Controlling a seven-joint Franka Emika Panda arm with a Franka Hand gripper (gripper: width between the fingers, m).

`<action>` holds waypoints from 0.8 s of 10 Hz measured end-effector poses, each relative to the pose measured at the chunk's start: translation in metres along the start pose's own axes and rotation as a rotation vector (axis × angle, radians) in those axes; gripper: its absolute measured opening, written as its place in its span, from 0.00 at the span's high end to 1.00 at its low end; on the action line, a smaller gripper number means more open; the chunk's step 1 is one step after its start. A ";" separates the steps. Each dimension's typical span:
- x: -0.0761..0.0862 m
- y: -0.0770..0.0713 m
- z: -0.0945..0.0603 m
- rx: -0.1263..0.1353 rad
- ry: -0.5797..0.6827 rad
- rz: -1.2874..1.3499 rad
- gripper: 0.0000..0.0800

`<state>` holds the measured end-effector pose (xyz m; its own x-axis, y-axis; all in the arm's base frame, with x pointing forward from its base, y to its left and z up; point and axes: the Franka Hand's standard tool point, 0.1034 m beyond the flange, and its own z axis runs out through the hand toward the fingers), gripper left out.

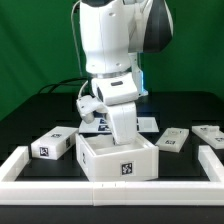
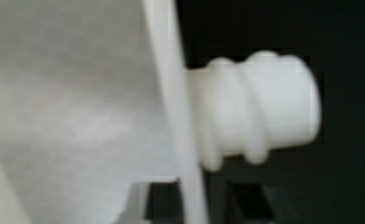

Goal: Assemble cabinet

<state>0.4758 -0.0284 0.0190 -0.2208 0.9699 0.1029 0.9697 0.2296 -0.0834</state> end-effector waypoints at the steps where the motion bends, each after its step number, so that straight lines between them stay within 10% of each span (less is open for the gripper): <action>1: 0.000 0.000 0.000 0.000 0.000 0.002 0.94; 8: 0.008 0.007 -0.001 -0.023 -0.002 0.098 0.95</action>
Offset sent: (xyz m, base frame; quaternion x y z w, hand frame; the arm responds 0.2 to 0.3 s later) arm 0.0000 0.0000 0.0000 0.0000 0.0000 0.0000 1.0000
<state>0.4806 -0.0190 0.0203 -0.1246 0.9878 0.0931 0.9888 0.1313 -0.0705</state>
